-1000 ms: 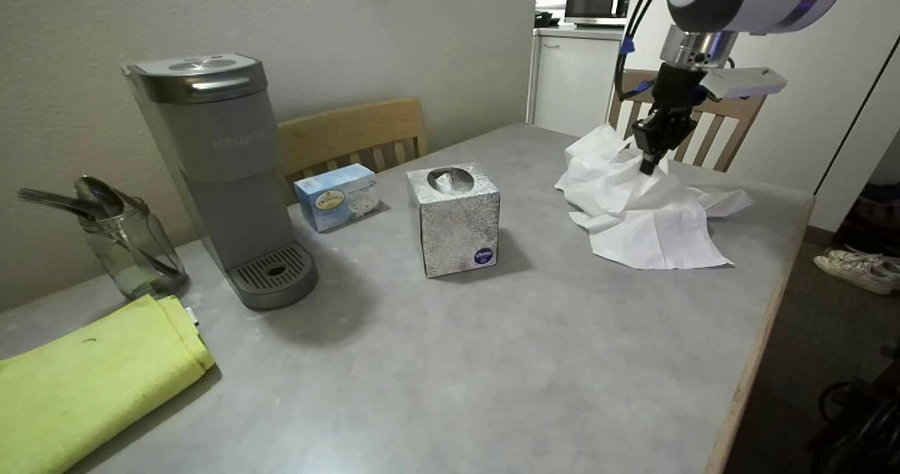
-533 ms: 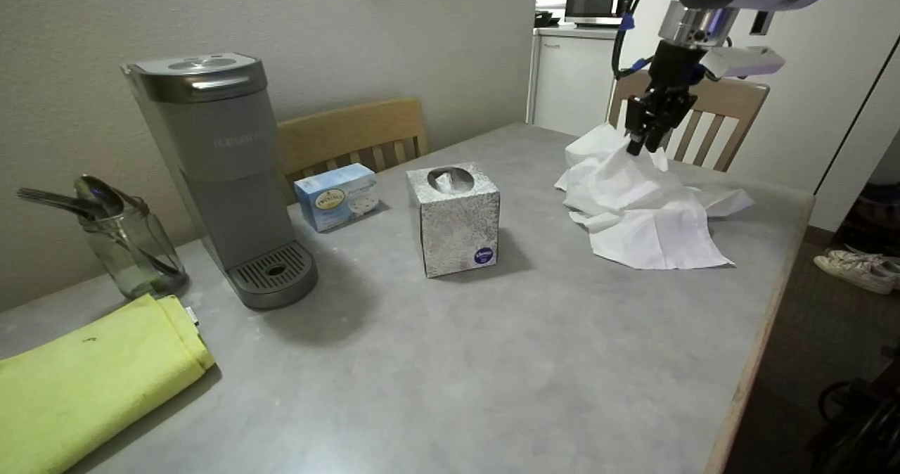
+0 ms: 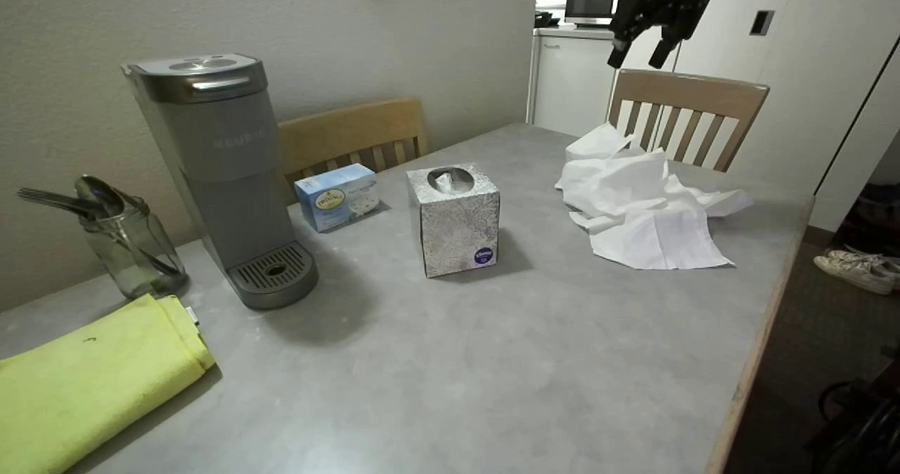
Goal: Take a piece of tissue out of the tissue box and put it on the pile of tissue on the table
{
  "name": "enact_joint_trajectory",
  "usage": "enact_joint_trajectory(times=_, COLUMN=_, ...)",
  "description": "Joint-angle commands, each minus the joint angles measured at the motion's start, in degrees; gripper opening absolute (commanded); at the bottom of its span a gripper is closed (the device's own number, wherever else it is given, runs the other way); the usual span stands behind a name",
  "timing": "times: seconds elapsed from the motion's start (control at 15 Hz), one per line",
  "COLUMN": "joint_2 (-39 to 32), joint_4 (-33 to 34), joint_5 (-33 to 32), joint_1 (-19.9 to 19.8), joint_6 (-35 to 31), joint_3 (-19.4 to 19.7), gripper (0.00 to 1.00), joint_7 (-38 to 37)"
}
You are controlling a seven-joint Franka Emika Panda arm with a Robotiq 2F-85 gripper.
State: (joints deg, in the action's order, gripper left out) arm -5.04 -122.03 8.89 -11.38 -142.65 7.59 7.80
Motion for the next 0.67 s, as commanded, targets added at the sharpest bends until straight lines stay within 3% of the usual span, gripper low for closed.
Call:
enact_joint_trajectory(times=0.0, joint_2=4.03, joint_4=-0.52, joint_5=-2.70, joint_1=2.71, joint_6=2.65, joint_3=-0.63, gripper=1.00, joint_7=-6.00)
enact_joint_trajectory(times=0.07, joint_2=2.19, joint_4=0.11, joint_5=-1.47, joint_1=2.08, joint_6=1.31, joint_3=0.13, gripper=1.00, joint_7=-3.50)
enact_joint_trajectory(times=0.6, joint_2=3.41, joint_4=0.10, joint_5=-2.09, joint_1=3.32, joint_6=1.73, joint_3=-0.32, gripper=1.00, joint_7=-5.83)
